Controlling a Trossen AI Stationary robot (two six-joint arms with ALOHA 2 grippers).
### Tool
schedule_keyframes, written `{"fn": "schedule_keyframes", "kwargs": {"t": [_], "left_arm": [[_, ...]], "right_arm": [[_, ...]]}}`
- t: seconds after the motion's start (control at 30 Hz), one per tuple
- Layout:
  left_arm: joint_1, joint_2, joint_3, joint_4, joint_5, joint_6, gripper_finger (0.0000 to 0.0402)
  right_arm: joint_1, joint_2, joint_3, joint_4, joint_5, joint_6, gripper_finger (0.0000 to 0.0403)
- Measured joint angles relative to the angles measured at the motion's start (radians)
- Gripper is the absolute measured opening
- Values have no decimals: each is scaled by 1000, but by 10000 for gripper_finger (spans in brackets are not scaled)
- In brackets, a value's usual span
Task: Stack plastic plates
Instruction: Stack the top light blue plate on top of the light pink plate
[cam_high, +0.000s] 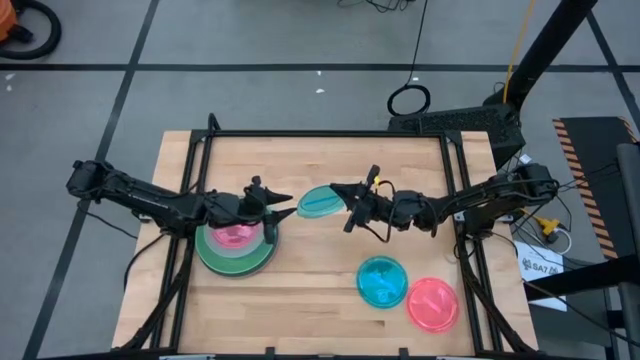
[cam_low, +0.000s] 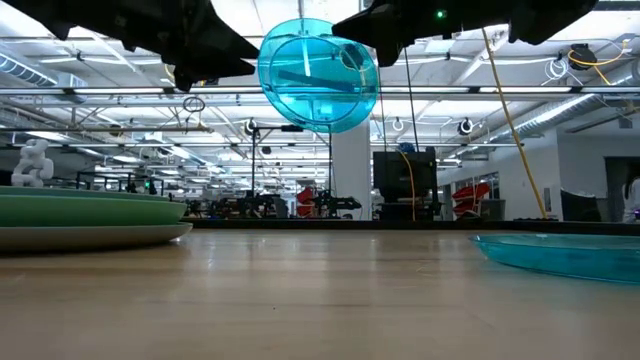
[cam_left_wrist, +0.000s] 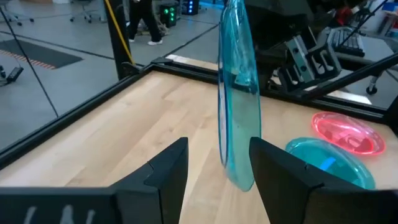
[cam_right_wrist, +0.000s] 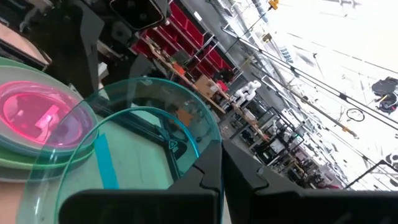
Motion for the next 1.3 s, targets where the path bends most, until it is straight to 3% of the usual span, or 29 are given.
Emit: {"fn": "schedule_keyframes", "kwargs": {"t": [0.07, 0.23, 0.33, 1.13, 1.3], "left_arm": [[0, -2, 1, -23, 0, 6, 177], [3, -28, 78, -327, -14, 16, 177], [3, -28, 121, -408, -28, 19, 177], [4, 113, 129, -185, -53, 39, 177], [4, 109, 129, -169, -54, 33, 148]], "right_arm": [[0, 0, 0, -7, 0, -3, 0], [0, 0, 0, -42, 28, -15, 0], [0, 1, 0, -46, 40, -17, 0], [0, 1, 0, -33, -5, -17, 0], [0, 1, 0, -33, -10, -21, 0]]}}
